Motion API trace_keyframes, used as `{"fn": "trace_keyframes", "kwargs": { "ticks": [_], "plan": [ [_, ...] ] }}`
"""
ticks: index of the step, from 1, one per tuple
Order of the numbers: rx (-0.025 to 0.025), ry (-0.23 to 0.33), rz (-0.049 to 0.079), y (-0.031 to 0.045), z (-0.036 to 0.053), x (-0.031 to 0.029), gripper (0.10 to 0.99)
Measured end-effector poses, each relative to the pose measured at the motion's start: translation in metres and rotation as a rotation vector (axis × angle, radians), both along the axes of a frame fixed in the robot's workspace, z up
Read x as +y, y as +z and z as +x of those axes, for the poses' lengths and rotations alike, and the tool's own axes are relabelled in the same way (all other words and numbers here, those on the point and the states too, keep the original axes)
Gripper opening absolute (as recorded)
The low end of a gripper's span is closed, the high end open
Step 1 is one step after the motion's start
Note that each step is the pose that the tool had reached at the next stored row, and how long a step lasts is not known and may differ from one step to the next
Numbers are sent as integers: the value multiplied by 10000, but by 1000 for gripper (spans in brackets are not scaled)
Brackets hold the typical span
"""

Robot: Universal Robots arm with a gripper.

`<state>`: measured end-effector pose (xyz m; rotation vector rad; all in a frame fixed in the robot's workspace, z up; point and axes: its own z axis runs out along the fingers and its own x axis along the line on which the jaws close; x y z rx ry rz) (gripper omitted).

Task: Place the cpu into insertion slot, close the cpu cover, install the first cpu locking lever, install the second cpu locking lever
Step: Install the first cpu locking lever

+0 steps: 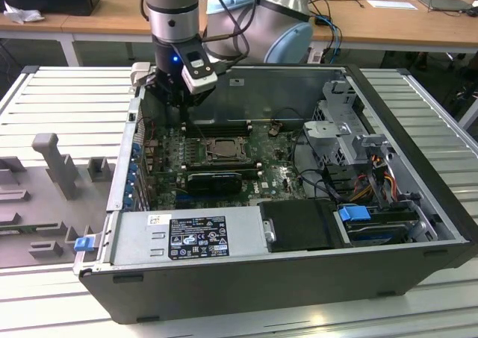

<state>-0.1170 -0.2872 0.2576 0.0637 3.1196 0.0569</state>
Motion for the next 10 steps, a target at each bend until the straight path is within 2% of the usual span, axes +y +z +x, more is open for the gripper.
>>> {"fn": "trace_keyframes", "kwargs": {
  "ticks": [6,10],
  "plan": [
    [9,1,-1,0,234,2,106],
    [14,-2,-19,-2,295,2,106]
  ]
}}
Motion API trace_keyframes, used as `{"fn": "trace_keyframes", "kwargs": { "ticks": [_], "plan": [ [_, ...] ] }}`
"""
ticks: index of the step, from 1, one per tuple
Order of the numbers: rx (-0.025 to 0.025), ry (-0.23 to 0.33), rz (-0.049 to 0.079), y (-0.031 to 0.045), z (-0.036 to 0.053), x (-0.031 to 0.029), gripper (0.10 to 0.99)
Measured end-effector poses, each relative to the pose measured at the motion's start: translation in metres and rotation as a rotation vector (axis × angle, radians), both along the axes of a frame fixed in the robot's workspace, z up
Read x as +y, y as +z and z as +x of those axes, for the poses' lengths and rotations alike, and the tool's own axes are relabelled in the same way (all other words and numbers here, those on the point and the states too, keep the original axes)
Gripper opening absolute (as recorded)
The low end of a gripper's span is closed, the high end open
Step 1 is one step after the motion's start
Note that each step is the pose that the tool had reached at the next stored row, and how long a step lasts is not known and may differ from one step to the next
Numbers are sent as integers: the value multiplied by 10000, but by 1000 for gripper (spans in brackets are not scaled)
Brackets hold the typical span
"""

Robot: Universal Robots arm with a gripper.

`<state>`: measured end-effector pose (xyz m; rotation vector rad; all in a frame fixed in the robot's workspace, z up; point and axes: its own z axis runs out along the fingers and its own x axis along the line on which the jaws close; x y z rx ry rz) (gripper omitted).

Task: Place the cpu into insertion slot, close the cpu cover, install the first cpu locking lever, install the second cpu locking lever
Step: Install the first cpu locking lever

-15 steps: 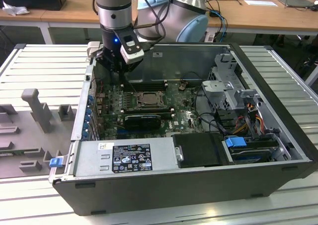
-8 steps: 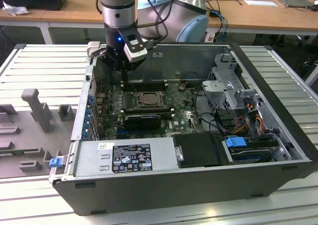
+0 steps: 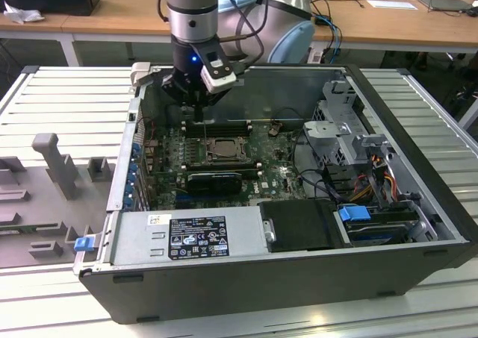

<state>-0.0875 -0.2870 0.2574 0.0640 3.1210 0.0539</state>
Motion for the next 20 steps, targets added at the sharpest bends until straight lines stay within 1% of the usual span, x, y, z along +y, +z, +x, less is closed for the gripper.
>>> {"fn": "trace_keyframes", "kwargs": {
  "ticks": [7,8,10,14,20],
  "plan": [
    [0,2,-1,-3,185,0,106],
    [-2,1,25,-6,200,-1,106],
    [-2,4,154,-16,204,1,106],
    [-42,46,158,-50,205,0,106],
    [-43,48,147,-64,204,0,106]
  ]
}}
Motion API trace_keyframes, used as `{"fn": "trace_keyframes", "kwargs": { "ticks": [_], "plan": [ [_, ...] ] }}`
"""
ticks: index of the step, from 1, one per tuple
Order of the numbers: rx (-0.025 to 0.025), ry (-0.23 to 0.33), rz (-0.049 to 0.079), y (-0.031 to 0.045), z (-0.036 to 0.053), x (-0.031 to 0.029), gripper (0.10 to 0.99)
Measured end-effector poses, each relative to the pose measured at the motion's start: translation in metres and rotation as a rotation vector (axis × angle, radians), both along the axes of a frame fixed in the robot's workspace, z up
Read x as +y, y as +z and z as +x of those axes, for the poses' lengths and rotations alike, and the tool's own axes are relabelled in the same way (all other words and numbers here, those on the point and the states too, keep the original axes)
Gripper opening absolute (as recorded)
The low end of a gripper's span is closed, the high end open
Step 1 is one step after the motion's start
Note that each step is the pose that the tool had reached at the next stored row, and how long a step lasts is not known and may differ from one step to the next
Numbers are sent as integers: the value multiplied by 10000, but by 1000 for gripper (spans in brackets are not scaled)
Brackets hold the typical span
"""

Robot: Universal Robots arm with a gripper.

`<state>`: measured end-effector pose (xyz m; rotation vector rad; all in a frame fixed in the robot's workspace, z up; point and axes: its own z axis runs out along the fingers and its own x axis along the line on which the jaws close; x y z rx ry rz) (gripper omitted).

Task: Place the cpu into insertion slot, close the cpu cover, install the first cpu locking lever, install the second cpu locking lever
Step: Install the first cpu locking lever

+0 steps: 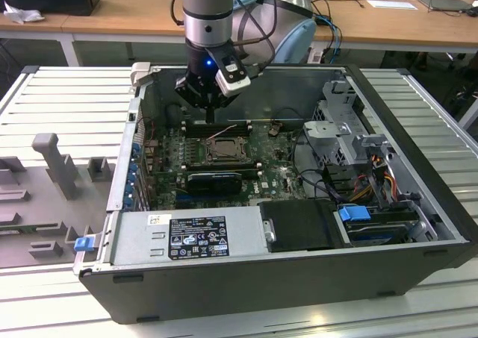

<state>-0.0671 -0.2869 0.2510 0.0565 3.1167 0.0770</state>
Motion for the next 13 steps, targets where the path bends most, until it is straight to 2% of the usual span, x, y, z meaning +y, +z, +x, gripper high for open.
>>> {"fn": "trace_keyframes", "kwargs": {
  "ticks": [6,13],
  "plan": [
    [-2,30,2,-16,4,0,106],
    [0,43,32,-78,77,3,106]
  ]
}}
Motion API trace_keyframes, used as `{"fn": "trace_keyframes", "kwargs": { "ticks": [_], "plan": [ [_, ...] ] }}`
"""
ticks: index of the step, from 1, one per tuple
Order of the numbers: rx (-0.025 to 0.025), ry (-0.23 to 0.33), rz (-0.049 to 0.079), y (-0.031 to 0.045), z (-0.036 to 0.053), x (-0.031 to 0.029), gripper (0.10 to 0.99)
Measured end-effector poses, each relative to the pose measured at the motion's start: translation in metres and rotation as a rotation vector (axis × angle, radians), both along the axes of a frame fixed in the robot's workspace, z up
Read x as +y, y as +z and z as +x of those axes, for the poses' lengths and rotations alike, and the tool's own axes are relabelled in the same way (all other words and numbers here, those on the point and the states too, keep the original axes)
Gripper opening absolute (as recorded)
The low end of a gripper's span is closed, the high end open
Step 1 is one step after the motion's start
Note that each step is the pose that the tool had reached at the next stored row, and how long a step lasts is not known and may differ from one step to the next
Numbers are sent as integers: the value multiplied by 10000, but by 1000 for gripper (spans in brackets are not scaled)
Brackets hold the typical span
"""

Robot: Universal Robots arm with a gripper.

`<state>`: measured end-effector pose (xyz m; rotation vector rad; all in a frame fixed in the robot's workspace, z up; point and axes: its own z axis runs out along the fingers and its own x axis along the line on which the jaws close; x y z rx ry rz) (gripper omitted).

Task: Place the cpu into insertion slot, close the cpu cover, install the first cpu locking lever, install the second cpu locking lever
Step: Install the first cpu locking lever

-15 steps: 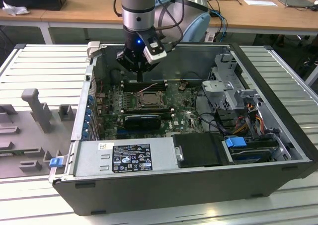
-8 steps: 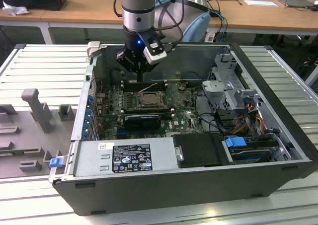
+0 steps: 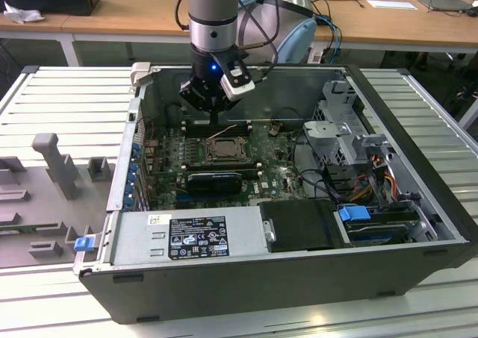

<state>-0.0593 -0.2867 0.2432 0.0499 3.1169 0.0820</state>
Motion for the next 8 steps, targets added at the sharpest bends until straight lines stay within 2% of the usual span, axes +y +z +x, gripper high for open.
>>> {"fn": "trace_keyframes", "kwargs": {
  "ticks": [8],
  "plan": [
    [0,0,1,-4,7,0,106]
  ]
}}
